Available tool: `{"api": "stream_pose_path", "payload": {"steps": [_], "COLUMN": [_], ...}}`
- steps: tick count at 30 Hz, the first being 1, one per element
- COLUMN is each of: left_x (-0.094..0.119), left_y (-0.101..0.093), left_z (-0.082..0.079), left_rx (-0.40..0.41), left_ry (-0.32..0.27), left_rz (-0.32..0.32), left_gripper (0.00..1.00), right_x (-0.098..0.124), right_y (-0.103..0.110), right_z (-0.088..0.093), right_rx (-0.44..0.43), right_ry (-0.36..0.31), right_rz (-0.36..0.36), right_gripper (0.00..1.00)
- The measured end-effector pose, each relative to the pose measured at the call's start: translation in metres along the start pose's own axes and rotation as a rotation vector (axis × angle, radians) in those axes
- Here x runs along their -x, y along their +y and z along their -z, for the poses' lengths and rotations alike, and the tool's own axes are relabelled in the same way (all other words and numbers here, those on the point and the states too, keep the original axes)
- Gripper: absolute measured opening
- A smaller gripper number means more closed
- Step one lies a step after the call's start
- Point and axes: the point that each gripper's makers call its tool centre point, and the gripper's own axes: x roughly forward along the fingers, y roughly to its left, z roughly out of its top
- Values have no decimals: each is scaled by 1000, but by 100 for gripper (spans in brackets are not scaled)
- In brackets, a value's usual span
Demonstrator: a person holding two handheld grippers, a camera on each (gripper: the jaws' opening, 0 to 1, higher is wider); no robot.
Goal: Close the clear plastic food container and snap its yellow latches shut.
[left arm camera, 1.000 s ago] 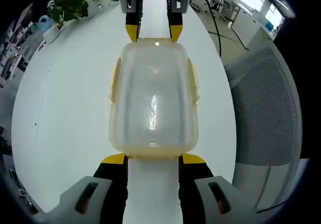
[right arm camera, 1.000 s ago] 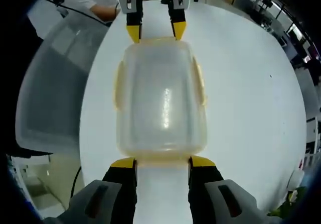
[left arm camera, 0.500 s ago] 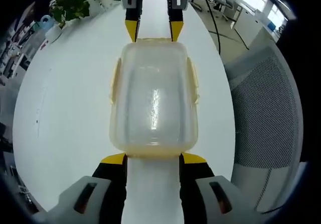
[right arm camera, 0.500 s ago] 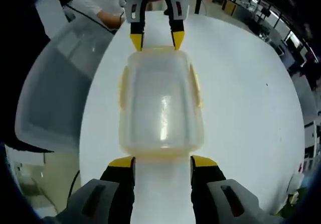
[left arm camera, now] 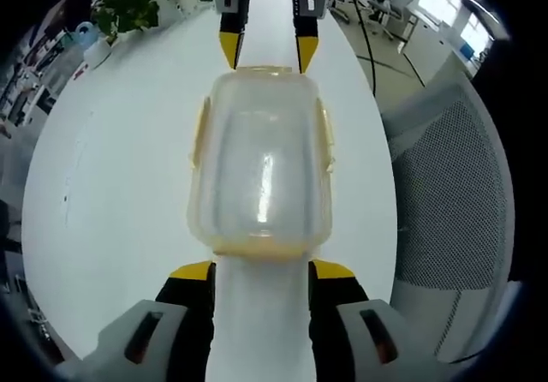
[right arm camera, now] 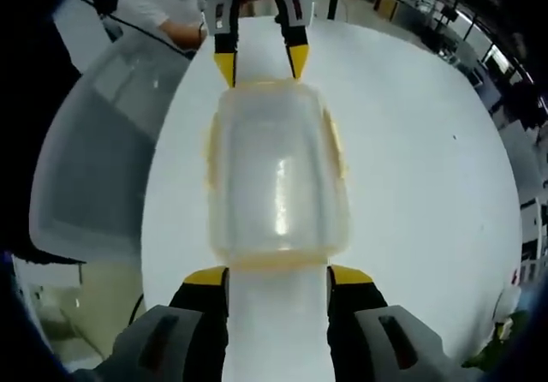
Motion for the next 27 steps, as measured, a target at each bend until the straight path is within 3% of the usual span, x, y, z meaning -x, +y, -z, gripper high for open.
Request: {"api": "stream_pose_path", "payload": {"steps": [4,6,11,14,19,21,26,27], "left_x": [-1,-1,4,8,13,13,12,11], "left_y": [-2,-3,0,7,1,3,3,3], "left_z": [-2,-2,-8,-8,-5,-4,-7,-6], "left_rx": [48,111,237,314,537,619,727,778], "left_ry": [-27,-32,-82,-94,-133,-134,-166,-168], "left_rz": [9,23,41,22,74,62,74,73], "left_gripper": [43,43,44,44,42,39,39,39], "right_x": [1,3,6,8,11,11,9,8], "right_y": [0,2,-1,-4,-4,-7,-10,-11], "right_z": [1,-2,0,-7,-13,-14,-14,-14], "right_rx": [-40,-101,-151,-260,-416,-481,-530,-550], "right_ry": [-7,-36,-52,-110,-143,-158,-189,-197], "right_rz": [-1,-10,-5,1,-4,-3,2,6], "right_gripper": [43,42,44,47,43,41,41,42]}}
